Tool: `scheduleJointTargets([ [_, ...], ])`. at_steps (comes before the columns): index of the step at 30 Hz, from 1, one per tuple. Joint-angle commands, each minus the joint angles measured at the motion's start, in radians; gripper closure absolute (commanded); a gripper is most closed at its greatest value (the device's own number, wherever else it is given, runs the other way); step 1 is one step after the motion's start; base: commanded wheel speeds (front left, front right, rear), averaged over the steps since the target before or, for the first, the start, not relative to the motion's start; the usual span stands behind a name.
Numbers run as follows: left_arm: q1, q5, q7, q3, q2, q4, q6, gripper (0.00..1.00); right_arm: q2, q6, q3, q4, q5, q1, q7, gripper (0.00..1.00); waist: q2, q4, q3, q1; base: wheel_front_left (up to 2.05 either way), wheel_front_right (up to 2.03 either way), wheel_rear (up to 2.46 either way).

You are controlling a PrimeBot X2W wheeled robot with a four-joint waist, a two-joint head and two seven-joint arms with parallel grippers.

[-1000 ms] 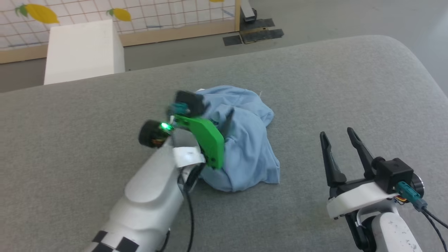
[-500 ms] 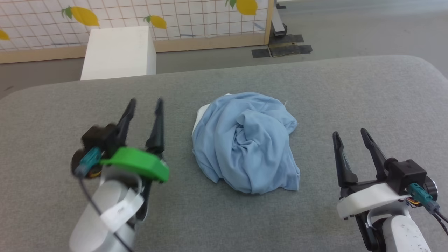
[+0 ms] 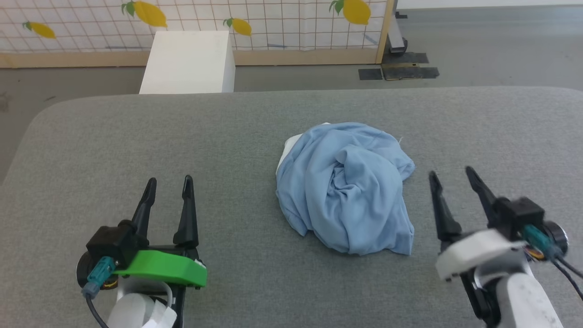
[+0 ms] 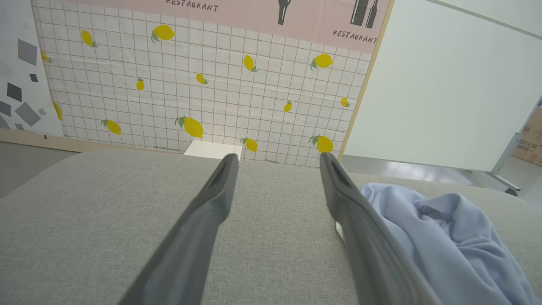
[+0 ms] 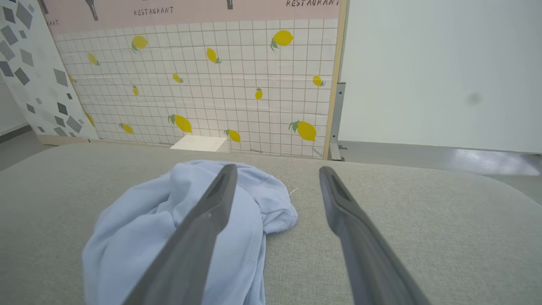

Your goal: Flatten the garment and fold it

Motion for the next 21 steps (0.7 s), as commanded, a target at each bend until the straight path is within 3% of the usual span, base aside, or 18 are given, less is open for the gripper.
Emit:
scheduleJointTargets([
  [1,0.014,0.016,-0.003,0.008,-0.011,-0.006,-0.009,0.00,0.001,-0.002,0.020,0.012,0.000,-0.045,0.033,0.00,0.0000,0.013,0.011,0.0000,0.00,0.00,0.00],
  [9,0.001,0.055,-0.004,0.034,-0.051,-0.008,-0.039,0.00,-0.007,-0.002,0.172,0.214,0.040,-0.270,0.360,0.00,0.0000,0.045,0.046,0.0000,0.00,0.00,0.00],
  [14,-0.014,0.065,-0.004,0.044,-0.065,-0.005,-0.054,0.00,-0.008,-0.002,0.223,0.340,0.063,-0.376,0.502,0.00,0.0000,0.070,0.068,0.0000,0.00,0.00,0.00],
  [15,-0.018,0.066,-0.004,0.045,-0.068,-0.002,-0.057,0.00,-0.010,-0.002,0.223,0.366,0.057,-0.394,0.528,0.39,0.0000,0.075,0.071,0.0000,0.00,0.00,0.00],
  [16,-0.021,0.068,-0.004,0.045,-0.069,0.000,-0.059,0.00,-0.010,-0.002,0.225,0.384,0.052,-0.406,0.547,0.62,0.0000,0.080,0.073,0.0000,0.00,0.00,0.00],
  [17,-0.023,0.069,-0.004,0.045,-0.071,0.003,-0.062,0.00,-0.009,-0.002,0.226,0.401,0.051,-0.418,0.564,1.00,0.0000,0.085,0.073,0.0000,0.00,0.00,0.00],
  [21,-0.023,0.075,-0.004,0.049,-0.075,0.009,-0.068,0.00,-0.006,-0.002,0.229,0.412,0.050,-0.429,0.577,1.00,0.0000,0.094,0.065,0.0000,0.00,0.00,0.00],
])
